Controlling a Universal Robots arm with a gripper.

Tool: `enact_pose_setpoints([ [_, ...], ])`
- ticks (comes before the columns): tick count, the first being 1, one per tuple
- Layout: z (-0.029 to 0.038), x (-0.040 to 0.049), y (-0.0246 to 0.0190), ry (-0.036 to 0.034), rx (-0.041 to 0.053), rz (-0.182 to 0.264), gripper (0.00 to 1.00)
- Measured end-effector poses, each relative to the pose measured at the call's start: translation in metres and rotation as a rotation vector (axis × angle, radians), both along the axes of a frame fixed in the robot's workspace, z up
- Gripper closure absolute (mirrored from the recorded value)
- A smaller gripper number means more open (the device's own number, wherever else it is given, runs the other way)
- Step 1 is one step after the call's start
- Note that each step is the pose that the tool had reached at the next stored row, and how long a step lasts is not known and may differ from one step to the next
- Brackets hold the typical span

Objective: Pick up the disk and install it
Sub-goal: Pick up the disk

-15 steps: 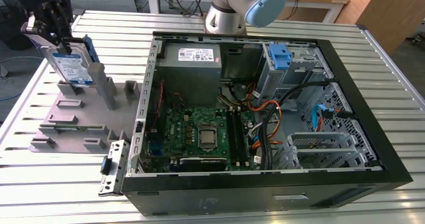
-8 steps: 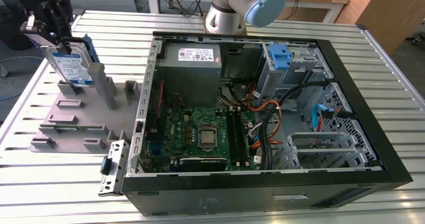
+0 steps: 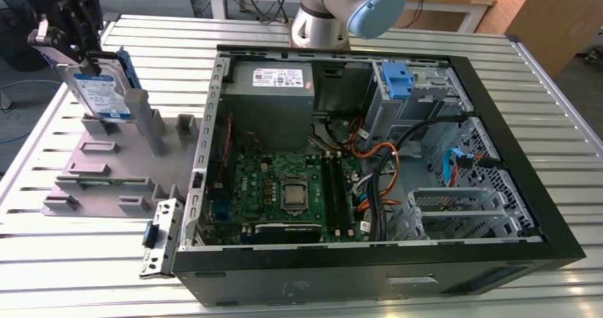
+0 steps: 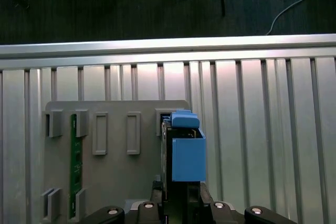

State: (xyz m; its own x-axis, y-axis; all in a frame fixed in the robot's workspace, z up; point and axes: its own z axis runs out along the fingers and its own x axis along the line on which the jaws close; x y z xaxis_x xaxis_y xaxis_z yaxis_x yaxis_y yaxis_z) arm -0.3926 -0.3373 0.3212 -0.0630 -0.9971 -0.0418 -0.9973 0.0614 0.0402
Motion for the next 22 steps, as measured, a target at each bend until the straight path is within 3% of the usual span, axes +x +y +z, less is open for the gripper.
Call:
enact_pose_setpoints([
  [22, 0.0114, 0.0000, 0.0000, -0.0001, 0.0000, 0.000, 0.65],
])
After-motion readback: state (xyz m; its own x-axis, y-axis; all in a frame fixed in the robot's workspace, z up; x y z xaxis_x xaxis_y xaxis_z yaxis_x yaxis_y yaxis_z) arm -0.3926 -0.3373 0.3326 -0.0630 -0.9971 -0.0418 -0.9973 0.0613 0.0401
